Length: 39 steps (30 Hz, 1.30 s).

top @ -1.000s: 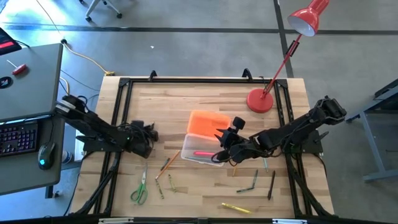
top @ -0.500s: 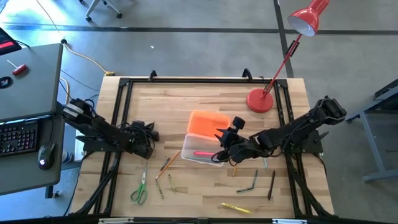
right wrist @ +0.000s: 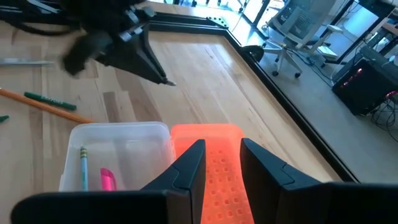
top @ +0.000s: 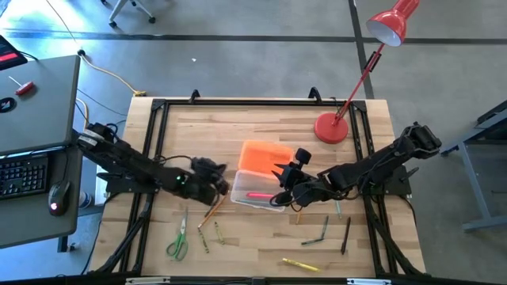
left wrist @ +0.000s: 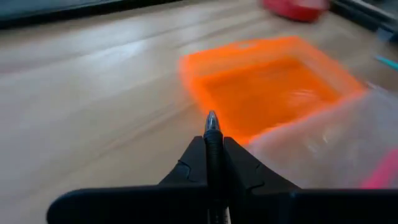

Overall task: Pick & place school supplies into a supply box
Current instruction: Put the left black pen into the supply box, then put the light blue pen into the supply box

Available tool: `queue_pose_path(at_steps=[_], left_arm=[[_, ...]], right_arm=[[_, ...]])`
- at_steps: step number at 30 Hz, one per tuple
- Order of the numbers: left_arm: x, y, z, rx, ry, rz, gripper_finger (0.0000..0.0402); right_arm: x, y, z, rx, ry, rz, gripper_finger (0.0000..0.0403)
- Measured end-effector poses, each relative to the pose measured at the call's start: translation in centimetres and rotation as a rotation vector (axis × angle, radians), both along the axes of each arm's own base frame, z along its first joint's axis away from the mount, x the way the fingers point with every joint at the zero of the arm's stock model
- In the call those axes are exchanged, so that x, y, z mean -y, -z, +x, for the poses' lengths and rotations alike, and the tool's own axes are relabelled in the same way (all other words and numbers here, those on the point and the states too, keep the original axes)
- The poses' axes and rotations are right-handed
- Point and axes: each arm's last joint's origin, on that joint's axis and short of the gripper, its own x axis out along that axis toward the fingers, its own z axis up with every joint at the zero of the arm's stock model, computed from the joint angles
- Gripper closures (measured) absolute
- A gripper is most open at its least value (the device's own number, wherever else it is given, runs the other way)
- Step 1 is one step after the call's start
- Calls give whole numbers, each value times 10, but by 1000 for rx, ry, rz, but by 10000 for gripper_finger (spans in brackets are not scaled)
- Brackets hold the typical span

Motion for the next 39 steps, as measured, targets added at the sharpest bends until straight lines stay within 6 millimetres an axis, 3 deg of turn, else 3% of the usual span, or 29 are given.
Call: queue_pose_path(at_steps=[4, 8, 12, 19, 23, 29, 39], left_arm=[[3, -30, 35, -72, 247, 13, 357], [5, -36, 63, -88, 455, 64, 336], [0, -20, 87, -131, 565, 90, 334], [-24, 16, 121, -189, 618, -17, 339], [-29, 19, 134, -198, 694, -18, 317], [-24, 13, 138, -223, 834, 64, 297], [-25, 8, 142, -209, 838, 129, 294]], right_arm=[[0, 0, 0, -7, -2, -3, 323], [0, 0, 0, -3, 3, 2, 324], [-1, 1, -2, -3, 10, 12, 322], [2, 4, -8, 19, 99, 117, 324], [5, 10, -15, -4, 169, 166, 324], [7, 23, -33, -109, 298, 354, 324], [-7, 36, -69, -300, 468, 505, 324]])
